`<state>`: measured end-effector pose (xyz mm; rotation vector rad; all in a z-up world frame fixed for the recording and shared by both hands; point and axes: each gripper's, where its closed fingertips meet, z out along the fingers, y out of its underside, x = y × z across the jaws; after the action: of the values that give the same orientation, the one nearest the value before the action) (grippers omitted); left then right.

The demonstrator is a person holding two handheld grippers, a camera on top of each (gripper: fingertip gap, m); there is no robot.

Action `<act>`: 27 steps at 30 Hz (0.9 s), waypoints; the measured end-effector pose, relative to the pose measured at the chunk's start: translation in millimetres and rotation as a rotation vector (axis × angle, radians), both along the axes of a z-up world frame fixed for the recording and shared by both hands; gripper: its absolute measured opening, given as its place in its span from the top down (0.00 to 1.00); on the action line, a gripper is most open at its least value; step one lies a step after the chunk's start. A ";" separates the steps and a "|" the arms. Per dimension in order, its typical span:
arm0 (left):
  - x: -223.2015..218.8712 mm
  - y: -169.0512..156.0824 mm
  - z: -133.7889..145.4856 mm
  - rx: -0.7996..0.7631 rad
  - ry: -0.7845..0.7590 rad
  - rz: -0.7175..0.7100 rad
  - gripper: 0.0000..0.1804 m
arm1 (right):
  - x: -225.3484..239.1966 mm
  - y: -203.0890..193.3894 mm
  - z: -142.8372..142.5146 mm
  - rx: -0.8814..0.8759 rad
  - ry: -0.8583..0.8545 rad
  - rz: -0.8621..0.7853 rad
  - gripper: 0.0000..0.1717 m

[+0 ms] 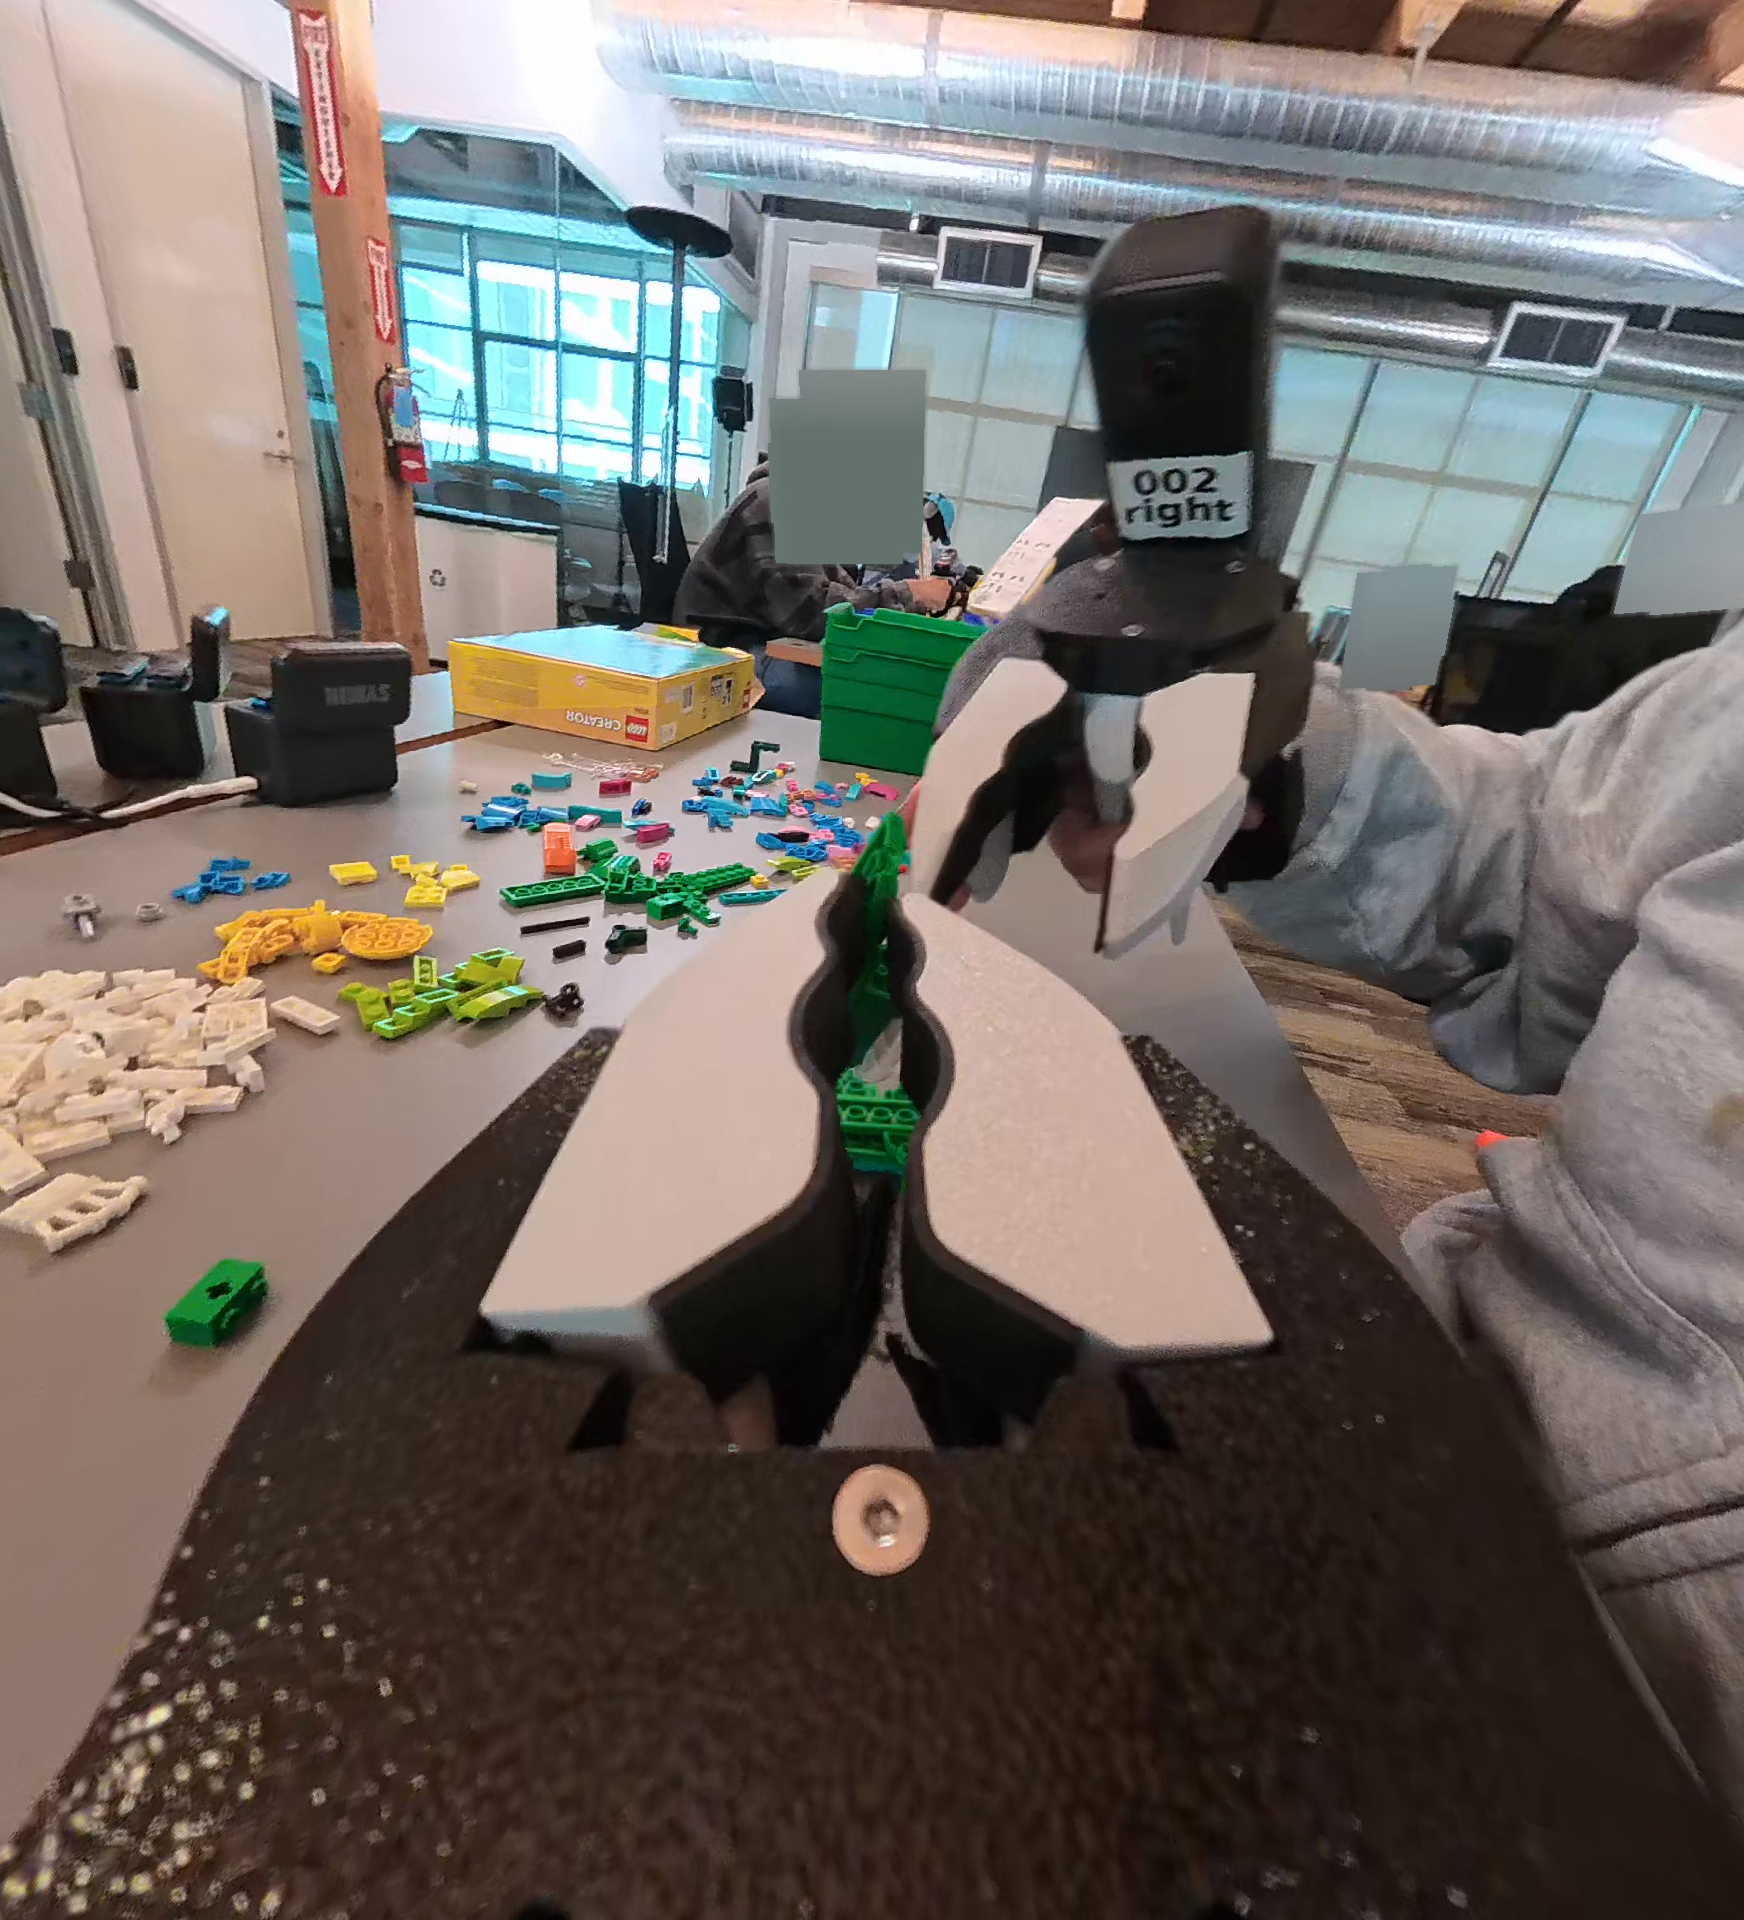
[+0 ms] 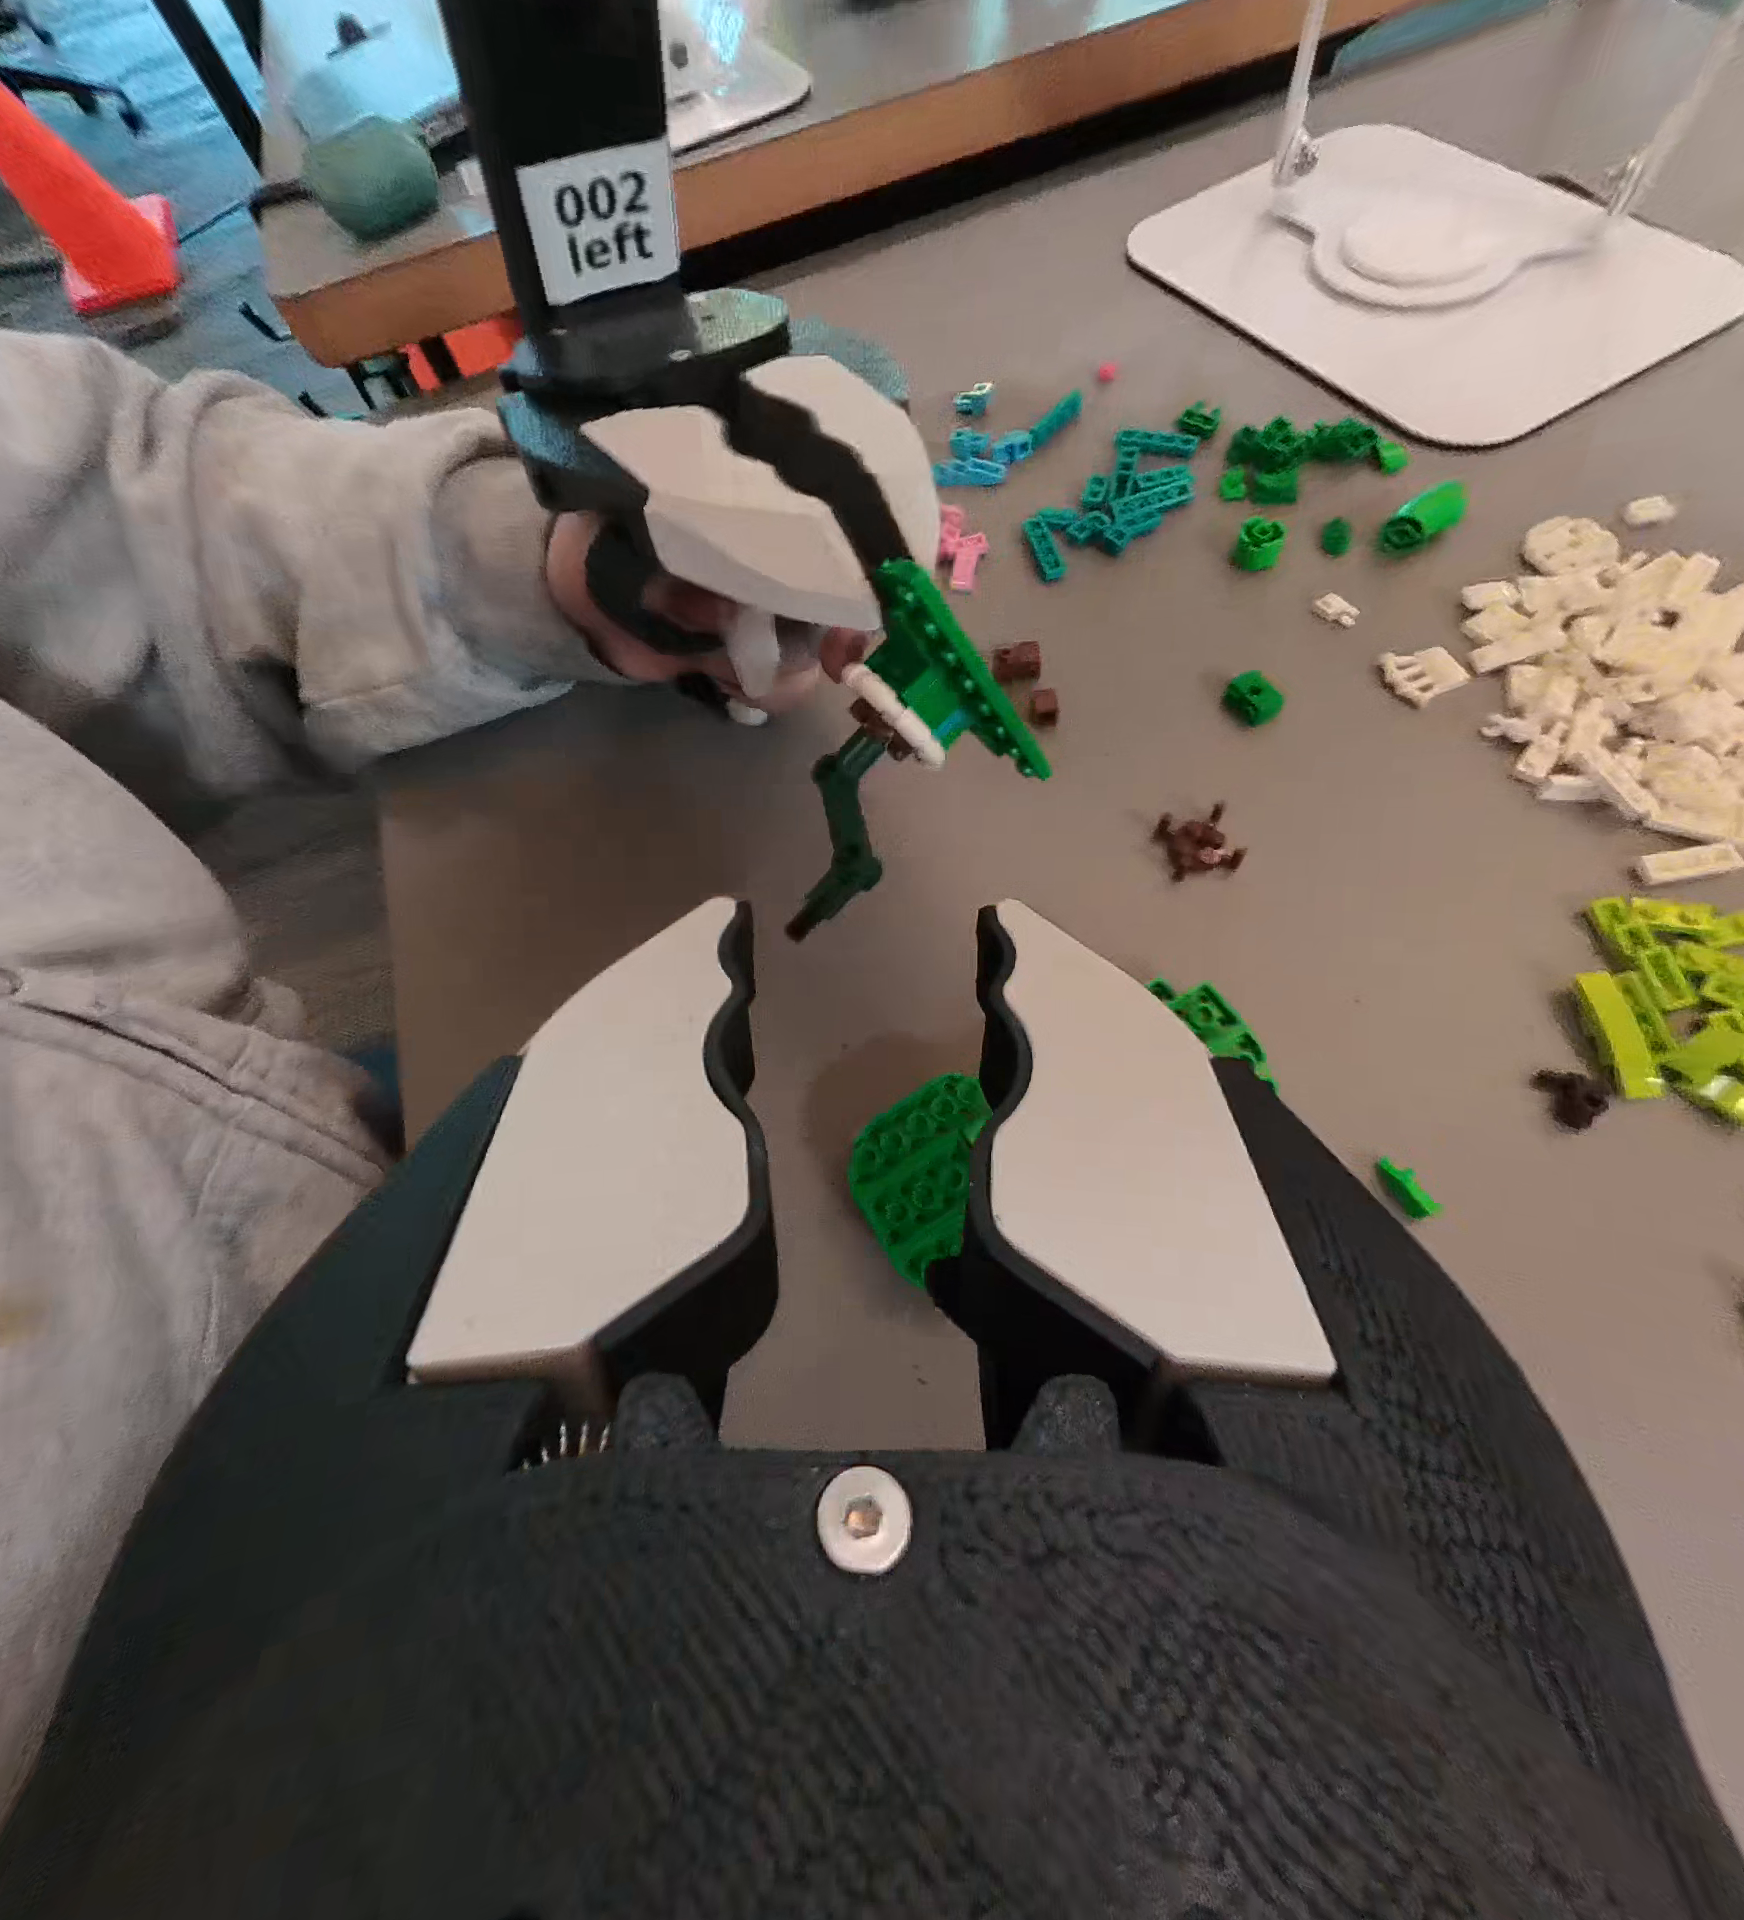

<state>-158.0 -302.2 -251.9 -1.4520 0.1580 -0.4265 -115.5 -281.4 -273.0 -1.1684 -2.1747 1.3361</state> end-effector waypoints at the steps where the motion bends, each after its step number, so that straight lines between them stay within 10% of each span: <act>1: 2.9 -0.8 1.0 0.013 0.004 -0.013 0.98 | -1.9 -4.1 -0.9 -0.040 -0.019 -0.004 0.76; 14: 20.5 -2.0 -2.9 0.053 0.155 -0.031 0.96 | -6.1 -34.8 -25.4 -0.217 -0.236 0.063 0.96; 23: 4.7 10.3 -20.5 -0.007 0.700 0.340 0.77 | -29.1 22.4 -32.5 0.754 0.144 -0.116 0.97; 27: 9.0 10.9 -21.7 -0.001 0.795 0.385 0.77 | -28.7 9.9 -34.4 0.891 0.190 -0.062 0.97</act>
<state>-149.0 -291.3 -273.6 -1.5438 0.4986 0.4823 -144.2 -271.5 -307.3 -0.6962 -2.1650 0.3151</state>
